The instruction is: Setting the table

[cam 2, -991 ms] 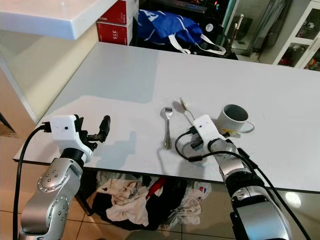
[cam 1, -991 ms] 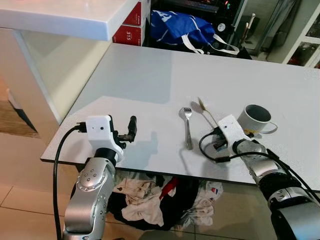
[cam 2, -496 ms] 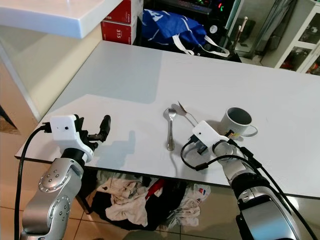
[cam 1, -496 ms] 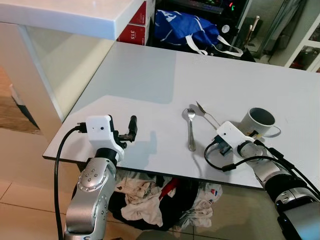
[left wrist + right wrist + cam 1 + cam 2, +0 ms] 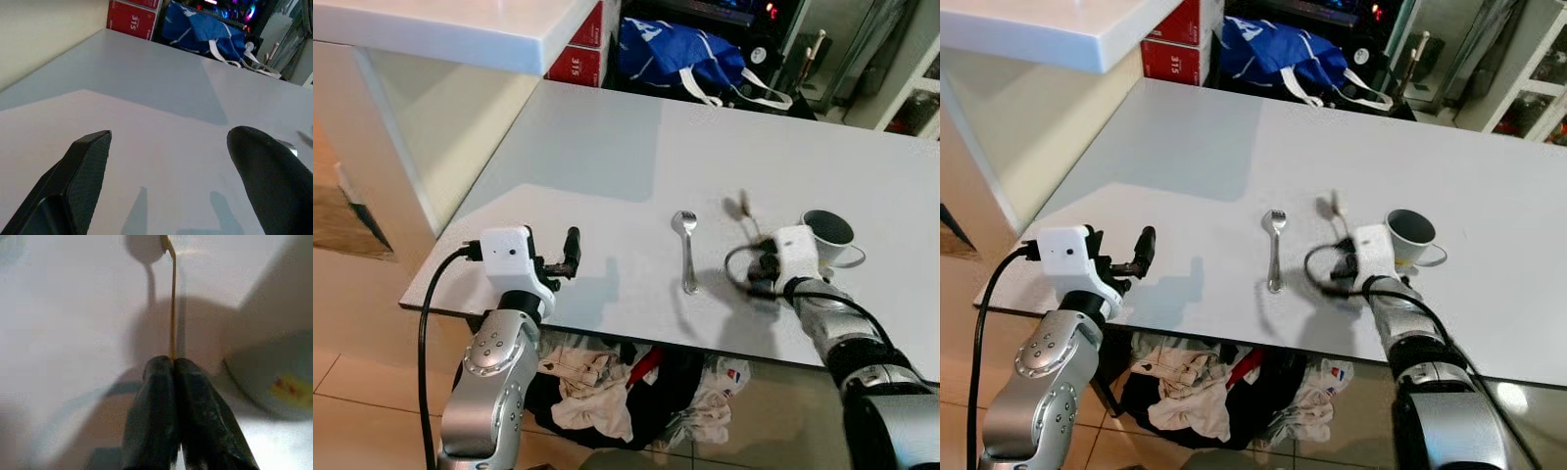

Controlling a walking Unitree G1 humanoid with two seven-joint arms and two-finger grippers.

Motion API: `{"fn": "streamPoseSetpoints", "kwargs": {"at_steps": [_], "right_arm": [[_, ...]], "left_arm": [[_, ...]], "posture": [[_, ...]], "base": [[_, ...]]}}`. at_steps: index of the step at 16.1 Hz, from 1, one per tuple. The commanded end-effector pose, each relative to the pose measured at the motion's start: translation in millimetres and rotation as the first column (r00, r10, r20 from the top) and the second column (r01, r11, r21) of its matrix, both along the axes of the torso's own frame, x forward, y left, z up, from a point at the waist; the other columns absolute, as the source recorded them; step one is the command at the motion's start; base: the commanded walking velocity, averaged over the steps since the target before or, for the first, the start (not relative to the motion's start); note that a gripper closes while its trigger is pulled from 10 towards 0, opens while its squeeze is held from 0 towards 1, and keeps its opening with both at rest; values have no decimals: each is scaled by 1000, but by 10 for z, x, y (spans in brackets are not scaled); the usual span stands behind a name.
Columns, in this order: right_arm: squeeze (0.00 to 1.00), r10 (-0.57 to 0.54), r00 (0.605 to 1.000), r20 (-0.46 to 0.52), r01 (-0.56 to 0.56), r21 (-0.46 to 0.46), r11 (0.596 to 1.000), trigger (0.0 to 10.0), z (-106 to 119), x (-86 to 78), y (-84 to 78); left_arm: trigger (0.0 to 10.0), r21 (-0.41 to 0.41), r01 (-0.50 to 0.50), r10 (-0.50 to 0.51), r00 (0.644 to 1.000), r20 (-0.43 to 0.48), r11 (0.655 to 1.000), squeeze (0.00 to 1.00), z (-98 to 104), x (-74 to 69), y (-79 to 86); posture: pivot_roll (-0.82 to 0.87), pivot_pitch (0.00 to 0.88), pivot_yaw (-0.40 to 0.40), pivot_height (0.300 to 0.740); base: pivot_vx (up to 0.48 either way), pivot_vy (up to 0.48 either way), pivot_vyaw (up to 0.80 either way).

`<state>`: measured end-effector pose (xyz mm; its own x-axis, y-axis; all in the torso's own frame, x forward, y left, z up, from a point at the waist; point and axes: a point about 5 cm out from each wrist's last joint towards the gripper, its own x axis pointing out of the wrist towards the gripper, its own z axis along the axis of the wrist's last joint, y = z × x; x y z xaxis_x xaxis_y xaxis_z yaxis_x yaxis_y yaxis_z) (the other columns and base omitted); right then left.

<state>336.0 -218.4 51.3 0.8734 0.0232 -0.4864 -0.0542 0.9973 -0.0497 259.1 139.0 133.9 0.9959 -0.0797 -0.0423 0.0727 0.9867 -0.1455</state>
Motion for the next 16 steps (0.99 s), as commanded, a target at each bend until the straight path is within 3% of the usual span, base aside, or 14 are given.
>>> {"fn": "streamPoseSetpoints", "kwargs": {"at_steps": [1, 4, 5, 6, 7, 9, 12, 13, 16], "right_arm": [[0, -18, 981, -194, 43, 126, 991, 10000, -379, -265, 101], [0, 0, 984, -177, 35, 196, 980, 10000, -361, -230, 219], [0, 55, 986, -158, -25, 188, 982, 10000, -331, -187, 346], [0, 68, 986, -154, -39, 182, 982, 10000, -326, -179, 368], [0, 61, 987, -151, -30, 201, 979, 10000, -312, -163, 386], [0, 65, 987, -148, -34, 203, 979, 10000, -303, -155, 390], [0, 88, 985, -145, -55, 218, 974, 10000, -295, -144, 441], [0, 132, 981, -142, -96, 239, 966, 10000, -285, -134, 519], [0, 219, 965, -142, -162, 331, 930, 10000, -268, -128, 695]], "left_arm": [[10000, -1, 18, -18, 1000, 1, 1000, 0, 7, 20, -34], [10000, -44, 93, -95, 995, -37, 995, 0, -20, 0, -94], [10000, 17, 291, -287, 949, -128, 956, 0, -95, -171, -37], [10000, 36, 312, -304, 941, -146, 949, 0, -105, -201, 2], [10000, 87, 282, -266, 951, -160, 956, 0, -82, -189, 159], [10000, 108, 272, -253, 953, -165, 956, 0, -35, -163, 213], [10000, 82, 375, -356, 916, -184, 923, 0, 38, -240, 128], [10000, 49, 437, -422, 888, -183, 898, 0, 101, -301, 101], [10000, 17, 476, -466, 867, -179, 879, 0, 182, -348, 78]], "posture": [[-42, 25, -20, 731], [-42, 22, -17, 731], [-32, 22, -2, 731], [-32, 22, -2, 731], [-24, 21, -1, 731], [-12, 19, 1, 731], [-10, 22, 3, 731], [-7, 28, 6, 731], [-4, 30, 5, 731]], "base": [[0, 0, 0], [0, 0, 0], [0, 0, 0], [0, 0, 0], [0, 0, 0], [0, 0, 0], [0, 0, 0], [0, 0, 0], [0, 0, 0]]}}
